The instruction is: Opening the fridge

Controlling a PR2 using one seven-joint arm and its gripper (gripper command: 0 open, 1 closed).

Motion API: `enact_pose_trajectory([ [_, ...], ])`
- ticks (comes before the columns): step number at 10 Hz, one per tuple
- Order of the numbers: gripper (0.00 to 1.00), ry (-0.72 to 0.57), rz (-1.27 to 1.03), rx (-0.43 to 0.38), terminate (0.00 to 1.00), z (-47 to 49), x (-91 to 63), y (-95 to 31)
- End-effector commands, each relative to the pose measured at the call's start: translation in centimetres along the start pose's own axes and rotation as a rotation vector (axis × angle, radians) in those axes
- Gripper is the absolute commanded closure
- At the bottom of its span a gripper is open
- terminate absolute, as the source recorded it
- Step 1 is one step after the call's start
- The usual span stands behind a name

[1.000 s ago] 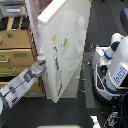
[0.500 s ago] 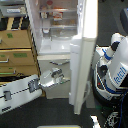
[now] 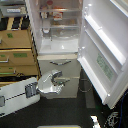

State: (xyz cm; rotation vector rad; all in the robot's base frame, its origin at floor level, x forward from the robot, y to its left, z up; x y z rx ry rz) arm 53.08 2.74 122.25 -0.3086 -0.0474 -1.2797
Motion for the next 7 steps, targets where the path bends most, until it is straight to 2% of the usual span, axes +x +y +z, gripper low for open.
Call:
enact_pose_trajectory([
  [1,0.00,0.004,0.465,0.077,0.00,-3.5,-16.2,9.7],
  [4,0.00,0.018,0.812,0.137,0.00,-4.7,-28.6,15.6],
  [5,0.00,0.021,0.849,0.148,0.00,-5.1,-30.9,16.1],
  [7,0.00,-0.007,0.783,0.202,0.00,-6.0,-32.7,15.2],
])
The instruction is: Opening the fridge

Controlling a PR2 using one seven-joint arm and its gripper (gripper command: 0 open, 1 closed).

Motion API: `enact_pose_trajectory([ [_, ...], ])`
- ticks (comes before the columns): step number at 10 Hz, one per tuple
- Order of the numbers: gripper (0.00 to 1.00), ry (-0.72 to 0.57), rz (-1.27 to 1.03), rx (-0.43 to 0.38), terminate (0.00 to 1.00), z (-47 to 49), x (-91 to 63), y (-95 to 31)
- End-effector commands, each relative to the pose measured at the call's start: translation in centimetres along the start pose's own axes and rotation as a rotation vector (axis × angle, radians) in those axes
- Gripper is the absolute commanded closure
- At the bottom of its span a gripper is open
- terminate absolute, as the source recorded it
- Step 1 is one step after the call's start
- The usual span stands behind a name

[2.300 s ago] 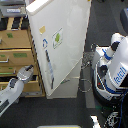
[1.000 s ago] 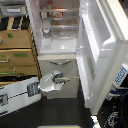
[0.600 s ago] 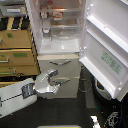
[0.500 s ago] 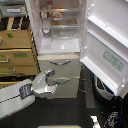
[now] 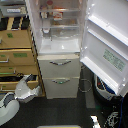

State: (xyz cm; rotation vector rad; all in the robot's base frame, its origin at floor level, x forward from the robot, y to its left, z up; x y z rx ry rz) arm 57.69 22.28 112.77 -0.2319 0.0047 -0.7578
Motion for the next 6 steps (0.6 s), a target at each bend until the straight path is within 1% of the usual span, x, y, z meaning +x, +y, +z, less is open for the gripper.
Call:
enact_pose_trajectory([
  [1,0.00,-0.058,0.243,0.143,0.00,-3.5,-10.3,10.1],
  [5,0.00,-0.037,0.201,0.134,0.00,-6.1,-10.4,9.2],
  [6,0.00,-0.039,0.209,0.131,1.00,-6.3,-10.2,9.3],
])
